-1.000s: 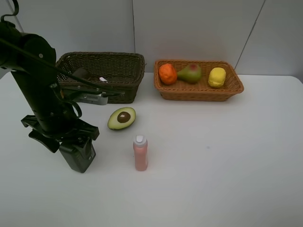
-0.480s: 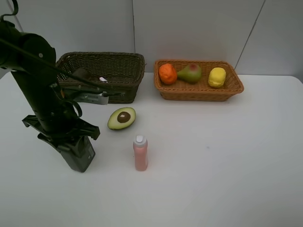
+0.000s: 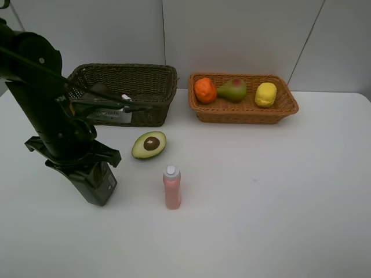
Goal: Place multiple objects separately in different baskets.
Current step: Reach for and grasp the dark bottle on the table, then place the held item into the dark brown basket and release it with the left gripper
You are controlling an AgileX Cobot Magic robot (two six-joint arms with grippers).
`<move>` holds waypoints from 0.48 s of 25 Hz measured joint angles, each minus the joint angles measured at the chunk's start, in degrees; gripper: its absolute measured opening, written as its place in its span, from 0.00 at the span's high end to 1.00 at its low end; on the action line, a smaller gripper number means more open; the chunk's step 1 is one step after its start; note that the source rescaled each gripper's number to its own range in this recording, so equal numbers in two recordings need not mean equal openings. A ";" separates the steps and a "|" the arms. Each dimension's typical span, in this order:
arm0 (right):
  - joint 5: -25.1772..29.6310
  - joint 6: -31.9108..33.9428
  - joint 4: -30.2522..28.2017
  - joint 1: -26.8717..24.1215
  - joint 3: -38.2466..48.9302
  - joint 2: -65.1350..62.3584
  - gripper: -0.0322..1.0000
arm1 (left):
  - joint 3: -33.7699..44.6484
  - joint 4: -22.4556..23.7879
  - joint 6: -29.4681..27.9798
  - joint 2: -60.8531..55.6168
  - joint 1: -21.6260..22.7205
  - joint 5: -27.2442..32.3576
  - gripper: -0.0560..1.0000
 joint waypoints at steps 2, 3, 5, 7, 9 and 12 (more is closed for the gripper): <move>0.00 0.00 0.00 0.00 0.00 0.00 0.00 | 0.00 -0.25 0.00 -0.57 0.00 0.23 0.51; 0.00 0.00 0.00 0.00 0.00 0.00 0.00 | 0.00 -0.33 0.00 -1.04 0.00 0.60 0.51; 0.00 0.00 0.00 0.00 0.00 0.00 0.00 | -0.30 -0.33 0.00 -2.28 0.00 1.98 0.51; 0.00 0.00 0.00 0.00 0.00 0.00 0.00 | -1.62 -0.33 0.00 -3.52 0.00 3.72 0.51; 0.00 0.00 0.00 0.00 0.00 0.00 0.00 | -4.04 -0.01 0.00 -4.67 0.00 6.08 0.51; 0.00 0.00 0.00 0.00 0.00 0.00 0.00 | -8.79 1.81 0.00 -5.32 0.00 10.37 0.51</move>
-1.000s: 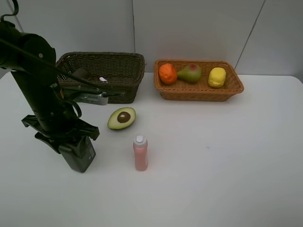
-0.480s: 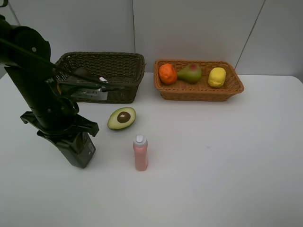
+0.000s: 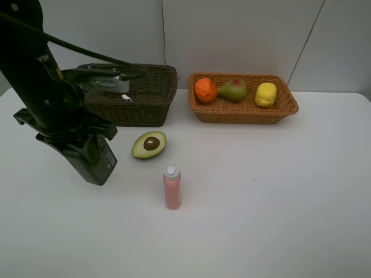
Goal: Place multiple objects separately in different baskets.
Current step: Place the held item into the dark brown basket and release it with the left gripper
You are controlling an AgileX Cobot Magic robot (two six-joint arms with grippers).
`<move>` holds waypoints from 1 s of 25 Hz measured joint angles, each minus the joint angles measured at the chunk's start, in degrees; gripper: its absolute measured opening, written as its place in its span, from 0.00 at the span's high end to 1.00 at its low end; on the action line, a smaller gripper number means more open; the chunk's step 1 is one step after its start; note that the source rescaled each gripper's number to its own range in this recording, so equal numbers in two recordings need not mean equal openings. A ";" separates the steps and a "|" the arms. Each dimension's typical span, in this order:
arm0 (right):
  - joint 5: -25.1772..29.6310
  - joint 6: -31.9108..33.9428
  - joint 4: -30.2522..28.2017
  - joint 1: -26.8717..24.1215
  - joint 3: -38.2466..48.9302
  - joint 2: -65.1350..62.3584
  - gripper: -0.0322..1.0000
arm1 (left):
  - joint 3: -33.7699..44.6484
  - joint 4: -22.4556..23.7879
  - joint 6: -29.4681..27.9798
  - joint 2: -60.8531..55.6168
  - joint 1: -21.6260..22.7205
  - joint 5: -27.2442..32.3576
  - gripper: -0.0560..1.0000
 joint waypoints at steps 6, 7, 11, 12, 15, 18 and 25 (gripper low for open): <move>0.00 0.00 0.00 0.00 0.00 0.00 0.00 | -11.22 7.52 0.00 -0.05 0.00 5.43 0.51; 0.00 0.00 0.00 0.00 0.00 0.00 0.00 | -12.75 8.94 0.00 -0.05 0.00 5.64 0.51; 0.00 0.00 0.00 0.00 0.00 0.00 0.00 | -18.39 19.00 0.02 -0.05 0.00 4.65 0.51; 0.00 0.00 0.00 0.00 0.00 0.00 0.00 | -19.08 21.64 0.07 -0.05 0.00 3.63 0.51; 0.00 0.00 0.00 0.00 0.00 0.00 0.00 | -19.58 28.48 0.07 -0.05 0.00 -0.57 0.51; 0.00 0.00 0.00 0.00 0.00 0.00 0.00 | -19.58 31.92 0.13 0.03 0.47 -6.26 0.51; 0.00 0.00 0.00 0.00 0.00 0.00 0.00 | -19.69 33.00 0.26 5.27 5.63 -16.85 0.51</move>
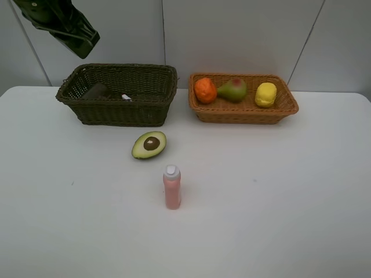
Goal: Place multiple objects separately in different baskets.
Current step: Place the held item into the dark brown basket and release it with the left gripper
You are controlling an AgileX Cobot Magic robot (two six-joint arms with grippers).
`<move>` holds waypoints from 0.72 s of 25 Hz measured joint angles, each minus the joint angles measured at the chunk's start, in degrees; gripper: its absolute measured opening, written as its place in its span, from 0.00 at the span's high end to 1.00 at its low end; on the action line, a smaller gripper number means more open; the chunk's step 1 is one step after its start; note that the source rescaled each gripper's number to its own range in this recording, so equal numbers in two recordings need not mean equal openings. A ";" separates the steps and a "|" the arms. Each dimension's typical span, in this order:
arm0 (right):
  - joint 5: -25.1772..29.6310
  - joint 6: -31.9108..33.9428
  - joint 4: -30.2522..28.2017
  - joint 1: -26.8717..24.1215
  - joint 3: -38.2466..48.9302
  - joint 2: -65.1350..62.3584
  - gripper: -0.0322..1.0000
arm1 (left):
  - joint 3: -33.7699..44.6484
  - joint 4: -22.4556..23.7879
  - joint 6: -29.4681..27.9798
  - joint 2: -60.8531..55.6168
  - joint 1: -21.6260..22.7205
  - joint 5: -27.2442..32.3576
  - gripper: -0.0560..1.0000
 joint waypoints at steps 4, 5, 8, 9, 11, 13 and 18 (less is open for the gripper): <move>0.00 0.00 0.00 0.00 0.00 0.00 0.00 | 0.00 0.06 0.00 5.31 2.55 -4.88 0.51; 0.00 0.02 0.00 0.00 0.00 0.00 0.00 | 0.00 0.16 0.00 6.54 2.70 -5.84 0.51; 0.00 0.02 0.00 0.00 0.00 0.00 0.00 | 0.00 0.18 0.00 9.77 2.82 -9.38 0.51; 0.00 0.02 0.00 0.00 0.00 0.00 0.00 | 0.00 0.12 0.00 10.84 2.82 -10.73 0.51; 0.00 0.02 0.00 0.00 0.00 0.00 0.00 | 0.00 -0.21 0.00 12.72 2.82 -13.47 0.51; 0.00 0.02 0.00 0.00 0.00 0.00 0.00 | 0.00 -0.52 0.00 14.54 2.82 -15.69 0.51; 0.00 0.08 0.00 0.00 0.00 0.00 0.00 | 0.00 -0.71 0.00 17.94 2.82 -20.97 0.51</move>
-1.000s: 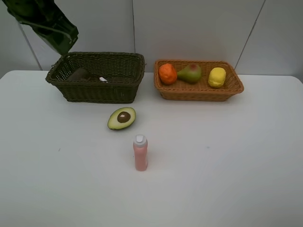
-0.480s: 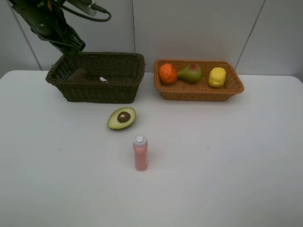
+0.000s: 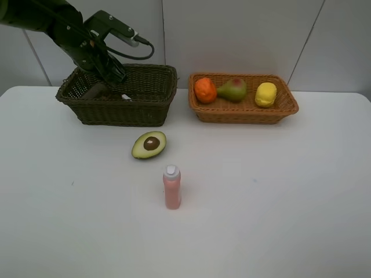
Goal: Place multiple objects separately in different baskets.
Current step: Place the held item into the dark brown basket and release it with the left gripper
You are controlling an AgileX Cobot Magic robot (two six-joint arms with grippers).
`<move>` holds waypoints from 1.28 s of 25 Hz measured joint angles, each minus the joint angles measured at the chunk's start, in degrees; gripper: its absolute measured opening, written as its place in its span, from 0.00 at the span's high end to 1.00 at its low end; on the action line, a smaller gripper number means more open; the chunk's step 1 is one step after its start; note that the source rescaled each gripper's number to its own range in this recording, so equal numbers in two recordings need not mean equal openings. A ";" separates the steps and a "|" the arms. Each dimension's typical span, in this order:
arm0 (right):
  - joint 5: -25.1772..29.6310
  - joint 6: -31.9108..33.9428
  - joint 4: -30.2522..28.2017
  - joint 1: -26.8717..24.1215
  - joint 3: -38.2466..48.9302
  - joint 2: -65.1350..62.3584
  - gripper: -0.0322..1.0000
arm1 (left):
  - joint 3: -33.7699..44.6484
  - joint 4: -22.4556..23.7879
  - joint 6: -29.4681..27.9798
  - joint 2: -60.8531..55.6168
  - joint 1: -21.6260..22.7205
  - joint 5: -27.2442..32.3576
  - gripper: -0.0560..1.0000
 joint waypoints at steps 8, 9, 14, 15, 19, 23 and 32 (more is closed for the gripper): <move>0.00 0.06 0.00 0.00 0.00 0.00 0.00 | 0.00 0.00 0.00 1.84 0.00 -4.46 0.51; 0.00 0.06 0.00 0.00 0.00 0.00 0.00 | 0.00 0.00 0.00 1.84 0.00 -5.01 0.51; 0.00 0.06 0.00 0.00 0.00 0.00 0.00 | 0.00 0.00 -0.30 1.84 0.00 -5.73 0.51; 0.00 0.06 0.00 0.00 0.00 0.00 0.00 | 0.00 0.00 -0.36 1.84 0.00 -5.73 0.51; 0.00 0.11 0.00 0.00 0.00 0.00 0.00 | 0.00 0.00 -0.25 1.84 0.00 -5.49 0.51; 0.00 0.11 0.00 0.00 0.00 0.00 0.00 | 0.00 0.37 1.10 1.84 0.00 -5.44 0.20; 0.00 0.11 0.00 0.00 0.00 0.00 0.00 | 0.00 0.43 1.10 1.84 0.00 -5.44 0.00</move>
